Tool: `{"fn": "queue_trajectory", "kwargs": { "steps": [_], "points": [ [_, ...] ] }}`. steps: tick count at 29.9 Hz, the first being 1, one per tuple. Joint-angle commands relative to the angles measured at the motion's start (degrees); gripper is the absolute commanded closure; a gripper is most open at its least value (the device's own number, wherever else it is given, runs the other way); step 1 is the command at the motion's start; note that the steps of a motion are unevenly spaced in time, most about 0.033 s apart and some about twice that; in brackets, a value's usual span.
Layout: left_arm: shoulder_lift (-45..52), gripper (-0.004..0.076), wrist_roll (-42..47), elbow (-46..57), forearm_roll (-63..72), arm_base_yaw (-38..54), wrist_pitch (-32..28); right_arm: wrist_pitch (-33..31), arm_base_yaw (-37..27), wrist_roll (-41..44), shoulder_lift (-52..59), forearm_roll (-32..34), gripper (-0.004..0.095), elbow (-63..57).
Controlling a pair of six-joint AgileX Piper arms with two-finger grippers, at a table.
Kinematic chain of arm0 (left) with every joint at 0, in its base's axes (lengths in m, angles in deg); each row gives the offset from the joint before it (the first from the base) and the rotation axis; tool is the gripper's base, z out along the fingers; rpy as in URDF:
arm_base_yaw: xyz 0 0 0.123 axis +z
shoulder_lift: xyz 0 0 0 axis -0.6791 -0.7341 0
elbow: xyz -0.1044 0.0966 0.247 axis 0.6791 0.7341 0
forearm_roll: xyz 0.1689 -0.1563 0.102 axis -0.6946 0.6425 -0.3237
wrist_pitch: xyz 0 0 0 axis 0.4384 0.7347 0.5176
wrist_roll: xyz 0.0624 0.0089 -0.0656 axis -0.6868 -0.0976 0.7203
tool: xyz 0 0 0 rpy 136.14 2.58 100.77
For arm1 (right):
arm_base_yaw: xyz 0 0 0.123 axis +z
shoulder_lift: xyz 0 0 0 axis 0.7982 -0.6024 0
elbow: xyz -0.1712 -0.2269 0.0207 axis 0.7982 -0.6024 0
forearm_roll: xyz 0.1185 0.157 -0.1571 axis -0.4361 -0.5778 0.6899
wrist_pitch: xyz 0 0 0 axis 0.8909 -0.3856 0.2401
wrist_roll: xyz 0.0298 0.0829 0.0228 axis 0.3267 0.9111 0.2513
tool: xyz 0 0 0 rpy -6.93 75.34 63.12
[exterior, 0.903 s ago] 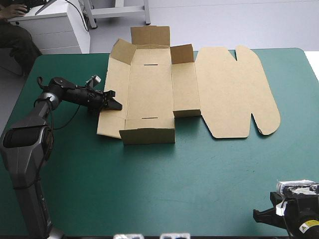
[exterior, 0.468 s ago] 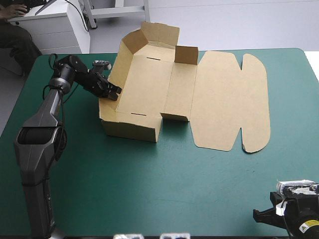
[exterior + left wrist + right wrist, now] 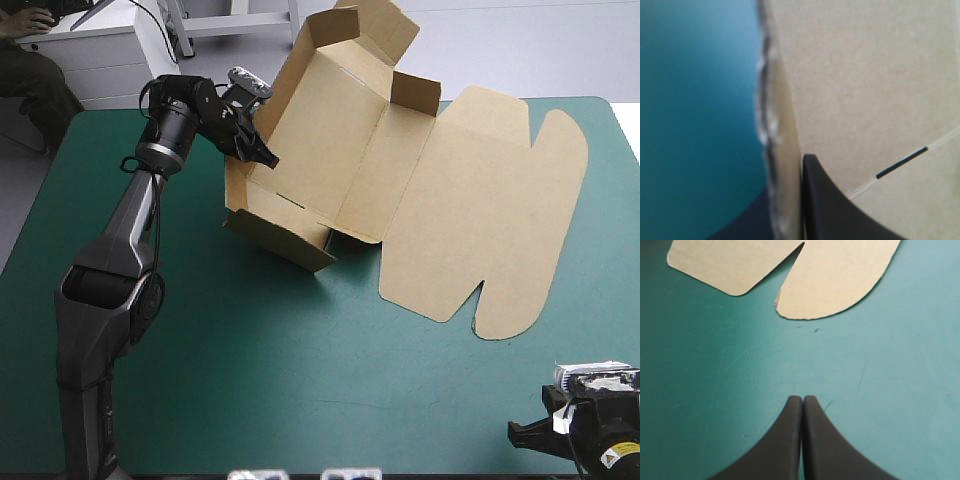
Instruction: Fold the box
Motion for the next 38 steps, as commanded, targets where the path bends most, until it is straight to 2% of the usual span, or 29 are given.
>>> {"fn": "queue_trajectory", "kwargs": {
  "steps": [1,9,17,23,28,38],
  "points": [
    [8.38,0.0731,-0.53,-2.05,-3.30,-3.62,2.06,2.93,0.03,-1.30,-0.63,-0.24,0.0927,1.30],
    [16.11,0.0731,-0.53,-1.47,-16.48,-11.93,2.06,2.93,0.03,-1.30,-0.63,-0.24,0.0927,1.30],
    [17.92,0.0731,-2.12,0.22,-42.93,-25.00,2.06,2.93,0.03,-1.18,-0.63,-0.35,0.0927,1.30],
    [17.92,0.0731,-7.15,0.31,-45.22,-33.00,2.06,2.93,0.03,-1.29,-0.63,-0.25,0.0927,1.30],
    [17.92,0.0731,-7.98,3.13,-46.24,-37.50,2.06,2.93,0.03,-1.29,-0.63,-0.25,0.0927,1.30],
    [17.92,0.0731,-7.26,15.11,-47.60,-38.28,0.17,3.25,0.03,-1.29,-0.63,-0.25,0.0927,1.30]
  ]
}}
